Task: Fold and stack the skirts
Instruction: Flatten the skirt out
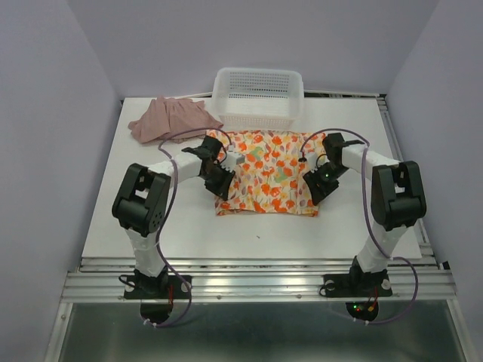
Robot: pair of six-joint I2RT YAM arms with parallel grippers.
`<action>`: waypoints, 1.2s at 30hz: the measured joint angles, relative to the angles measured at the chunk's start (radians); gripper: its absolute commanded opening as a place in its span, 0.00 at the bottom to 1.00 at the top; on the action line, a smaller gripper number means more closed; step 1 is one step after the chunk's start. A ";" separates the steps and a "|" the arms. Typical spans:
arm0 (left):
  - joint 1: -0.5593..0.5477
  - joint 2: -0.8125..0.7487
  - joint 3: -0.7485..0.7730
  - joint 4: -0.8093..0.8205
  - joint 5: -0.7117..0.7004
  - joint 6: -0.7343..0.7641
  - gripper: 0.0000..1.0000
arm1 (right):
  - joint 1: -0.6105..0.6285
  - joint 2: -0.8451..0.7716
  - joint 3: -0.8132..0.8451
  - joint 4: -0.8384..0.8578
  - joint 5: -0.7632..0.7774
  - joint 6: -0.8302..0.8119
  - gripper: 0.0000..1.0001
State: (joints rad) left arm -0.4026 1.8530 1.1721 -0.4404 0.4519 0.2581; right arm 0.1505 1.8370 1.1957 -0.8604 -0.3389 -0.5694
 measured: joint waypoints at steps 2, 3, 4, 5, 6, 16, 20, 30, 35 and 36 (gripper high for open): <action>-0.068 -0.014 -0.021 0.007 -0.005 0.000 0.18 | 0.002 -0.003 -0.005 0.009 0.034 -0.009 0.40; -0.107 -0.021 -0.029 0.006 -0.005 -0.001 0.18 | 0.002 -0.006 -0.009 0.017 0.056 -0.016 0.37; -0.157 -0.027 -0.037 0.004 -0.002 -0.003 0.18 | 0.005 -0.013 -0.017 0.032 0.090 -0.026 0.34; -0.182 -0.030 -0.042 0.004 -0.001 -0.003 0.18 | 0.008 -0.018 -0.022 0.041 0.117 -0.035 0.34; -0.218 -0.035 -0.048 0.004 0.005 -0.003 0.18 | 0.009 -0.022 -0.027 0.062 0.165 -0.058 0.32; -0.383 -0.319 -0.101 0.019 0.116 -0.017 0.91 | -0.048 0.095 0.153 0.303 0.439 -0.177 0.45; -0.333 -0.570 -0.128 0.113 0.073 -0.043 0.91 | -0.058 0.098 0.294 0.298 0.414 -0.154 0.45; -0.117 -0.366 -0.050 0.191 0.069 -0.045 0.49 | -0.019 0.046 0.346 0.168 0.292 -0.020 0.43; 0.011 -0.141 -0.076 0.146 0.138 -0.081 0.42 | -0.019 0.029 0.181 0.101 0.300 0.014 0.43; 0.027 -0.125 -0.077 0.143 0.145 -0.087 0.41 | -0.019 0.023 0.148 0.107 0.312 0.014 0.43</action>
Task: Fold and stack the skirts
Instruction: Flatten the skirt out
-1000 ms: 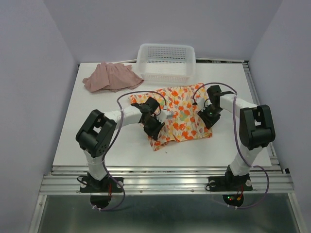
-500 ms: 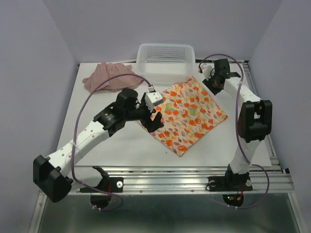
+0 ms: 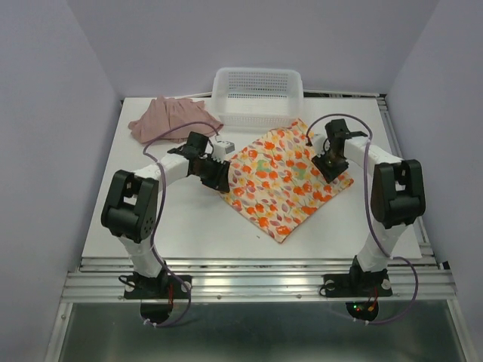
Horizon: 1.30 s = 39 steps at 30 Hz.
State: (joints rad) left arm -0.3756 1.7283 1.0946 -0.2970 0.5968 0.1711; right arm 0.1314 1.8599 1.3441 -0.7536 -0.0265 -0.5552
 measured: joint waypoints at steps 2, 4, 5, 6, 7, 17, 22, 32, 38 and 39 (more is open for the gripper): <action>0.042 0.039 0.000 0.001 0.013 -0.013 0.40 | 0.000 -0.009 -0.050 0.006 0.021 -0.001 0.43; 0.060 0.069 0.000 0.000 0.018 -0.021 0.38 | 0.000 -0.006 -0.095 0.023 0.056 -0.005 0.43; 0.063 0.090 0.000 -0.002 0.025 -0.024 0.35 | 0.000 0.000 -0.101 0.031 0.066 -0.006 0.43; 0.063 0.101 0.000 -0.004 0.031 -0.026 0.34 | 0.000 0.004 -0.100 0.039 0.073 -0.006 0.43; 0.063 0.118 0.000 -0.007 0.053 -0.033 0.34 | 0.000 0.008 -0.098 0.050 0.080 -0.007 0.43; 0.006 0.091 -0.066 -0.075 0.132 -0.013 0.25 | 0.000 0.094 0.008 0.125 0.100 -0.078 0.43; -0.150 -0.009 -0.094 -0.170 0.135 0.027 0.45 | 0.001 0.126 0.044 0.217 0.101 -0.110 0.44; -0.225 -0.462 -0.094 -0.190 -0.024 0.204 0.67 | 0.024 -0.256 -0.098 0.048 0.005 -0.216 0.56; -0.161 -0.564 -0.154 -0.168 -0.163 0.599 0.67 | 0.343 -0.555 -0.164 -0.068 -0.094 -0.114 0.56; -0.149 -0.564 -0.184 -0.158 -0.180 0.673 0.67 | 0.385 -0.559 -0.181 -0.075 -0.117 -0.104 0.56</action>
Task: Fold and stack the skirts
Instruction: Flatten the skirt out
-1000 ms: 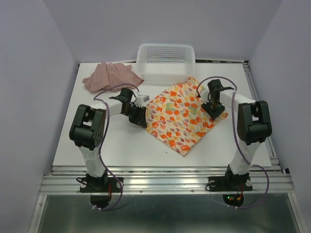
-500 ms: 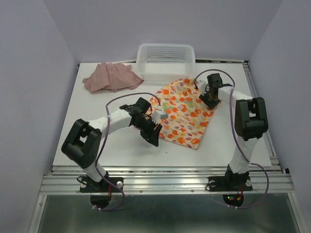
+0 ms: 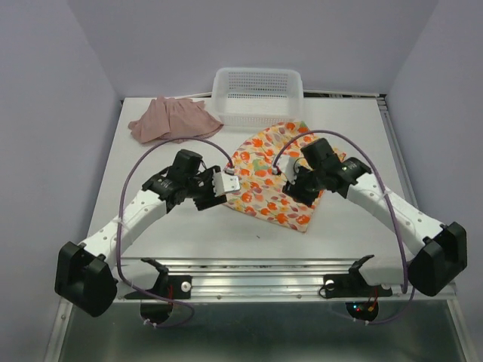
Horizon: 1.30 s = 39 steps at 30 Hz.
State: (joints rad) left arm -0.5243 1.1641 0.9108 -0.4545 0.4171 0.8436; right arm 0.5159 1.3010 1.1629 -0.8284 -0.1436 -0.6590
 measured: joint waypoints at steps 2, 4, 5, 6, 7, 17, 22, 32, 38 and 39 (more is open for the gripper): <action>0.037 0.006 -0.057 0.007 -0.014 0.131 0.70 | 0.069 0.010 -0.072 -0.007 -0.042 0.035 0.55; 0.077 0.020 -0.092 0.022 -0.014 0.217 0.71 | 0.090 0.035 -0.127 -0.015 -0.045 0.067 0.53; 0.094 0.027 -0.100 0.036 -0.011 0.238 0.72 | 0.100 0.051 -0.157 -0.018 -0.033 0.092 0.52; 0.119 0.033 -0.104 0.059 -0.003 0.255 0.72 | 0.111 0.056 -0.180 -0.014 -0.028 0.105 0.52; 0.151 0.040 -0.105 0.087 0.003 0.265 0.72 | 0.127 0.056 -0.202 -0.008 -0.023 0.117 0.52; 0.286 0.084 -0.091 0.190 0.067 0.279 0.73 | 0.264 0.056 -0.337 0.085 0.029 0.171 0.51; 0.284 0.084 -0.091 0.196 0.080 0.320 0.73 | 0.266 0.104 -0.389 0.171 0.085 0.177 0.47; 0.278 0.027 -0.211 0.181 0.112 0.659 0.73 | 0.323 0.100 -0.459 0.277 0.169 0.182 0.21; 0.217 0.040 -0.301 0.195 0.101 0.827 0.67 | 0.325 0.087 -0.479 0.327 0.209 0.185 0.10; 0.200 0.051 -0.311 0.213 0.099 0.838 0.65 | 0.325 0.087 -0.480 0.332 0.212 0.185 0.09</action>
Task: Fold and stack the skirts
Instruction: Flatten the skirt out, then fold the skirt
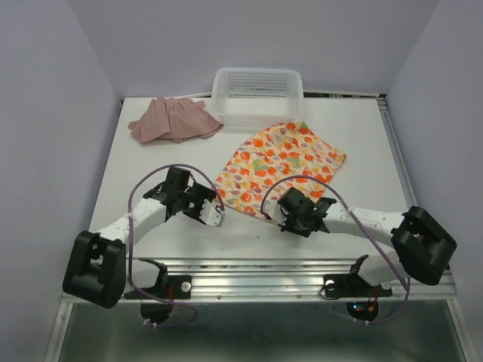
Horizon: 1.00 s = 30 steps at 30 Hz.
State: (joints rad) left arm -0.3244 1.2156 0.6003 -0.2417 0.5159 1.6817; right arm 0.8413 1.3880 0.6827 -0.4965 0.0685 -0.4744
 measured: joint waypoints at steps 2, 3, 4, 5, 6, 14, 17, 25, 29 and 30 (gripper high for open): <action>-0.032 0.024 -0.006 0.032 -0.007 0.008 0.62 | 0.000 0.000 -0.003 0.008 0.004 0.000 0.04; -0.052 0.043 -0.006 0.053 -0.011 0.010 0.61 | 0.000 -0.001 -0.004 0.009 0.005 -0.002 0.02; -0.068 0.062 -0.006 0.076 -0.016 0.012 0.60 | 0.000 -0.001 -0.004 0.010 0.006 -0.001 0.01; -0.079 0.078 -0.006 0.089 -0.021 0.014 0.59 | 0.000 -0.001 -0.004 0.010 0.006 -0.001 0.01; -0.093 0.102 -0.006 0.109 -0.028 0.019 0.57 | 0.000 -0.002 -0.004 0.010 0.006 0.000 0.01; -0.114 0.249 0.011 0.226 -0.076 0.050 0.19 | 0.000 -0.003 -0.002 0.005 -0.002 0.000 0.01; -0.114 0.287 0.037 0.233 -0.089 0.039 0.00 | 0.000 -0.004 -0.001 0.002 -0.006 -0.001 0.01; -0.114 0.106 0.060 0.041 -0.091 -0.053 0.00 | -0.003 -0.026 0.080 -0.162 -0.130 -0.026 0.01; -0.113 -0.066 0.117 -0.088 -0.080 -0.123 0.00 | -0.004 -0.056 0.209 -0.305 -0.240 -0.054 0.01; -0.113 -0.110 0.128 -0.116 -0.077 -0.141 0.00 | -0.004 -0.060 0.235 -0.324 -0.258 -0.059 0.01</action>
State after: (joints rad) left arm -0.4370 1.1053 0.7284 -0.3580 0.4393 1.5410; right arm 0.8375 1.3277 0.9176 -0.8204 -0.1898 -0.5331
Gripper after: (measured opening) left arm 0.019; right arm 0.037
